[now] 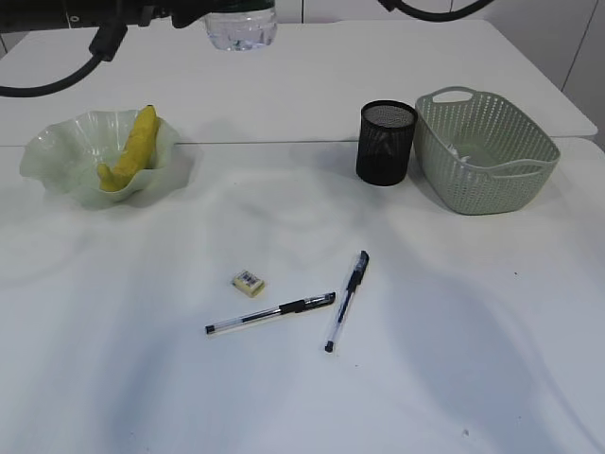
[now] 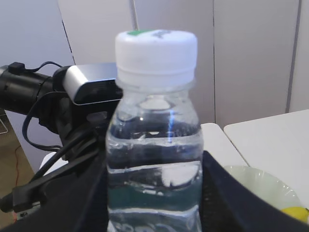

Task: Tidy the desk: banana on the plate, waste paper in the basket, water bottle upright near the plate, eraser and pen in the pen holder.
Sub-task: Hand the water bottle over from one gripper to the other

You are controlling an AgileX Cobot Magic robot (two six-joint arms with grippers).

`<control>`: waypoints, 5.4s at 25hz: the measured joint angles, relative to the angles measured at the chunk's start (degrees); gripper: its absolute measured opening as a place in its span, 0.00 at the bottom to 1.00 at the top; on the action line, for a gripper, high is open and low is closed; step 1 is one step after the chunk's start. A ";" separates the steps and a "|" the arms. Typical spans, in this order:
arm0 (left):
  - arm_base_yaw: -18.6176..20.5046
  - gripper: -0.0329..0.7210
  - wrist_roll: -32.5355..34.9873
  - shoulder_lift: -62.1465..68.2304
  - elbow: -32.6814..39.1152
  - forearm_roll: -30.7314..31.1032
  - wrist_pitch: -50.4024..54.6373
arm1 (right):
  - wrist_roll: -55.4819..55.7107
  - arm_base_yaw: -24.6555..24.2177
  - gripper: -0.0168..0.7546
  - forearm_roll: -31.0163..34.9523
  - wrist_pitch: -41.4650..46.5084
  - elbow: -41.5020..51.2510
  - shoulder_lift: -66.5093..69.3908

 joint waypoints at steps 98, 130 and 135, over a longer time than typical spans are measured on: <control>-1.76 0.55 -0.06 0.38 -3.16 1.70 -2.10 | 16.85 1.00 0.78 -5.56 -0.10 -0.45 -0.61; -1.20 0.55 0.11 0.38 -3.16 1.70 -4.57 | 20.14 1.00 0.79 -6.12 -0.82 -0.45 -0.61; -0.95 0.55 0.11 0.38 -3.16 1.70 -5.57 | 20.14 1.00 0.79 -6.90 -1.10 -0.45 -0.61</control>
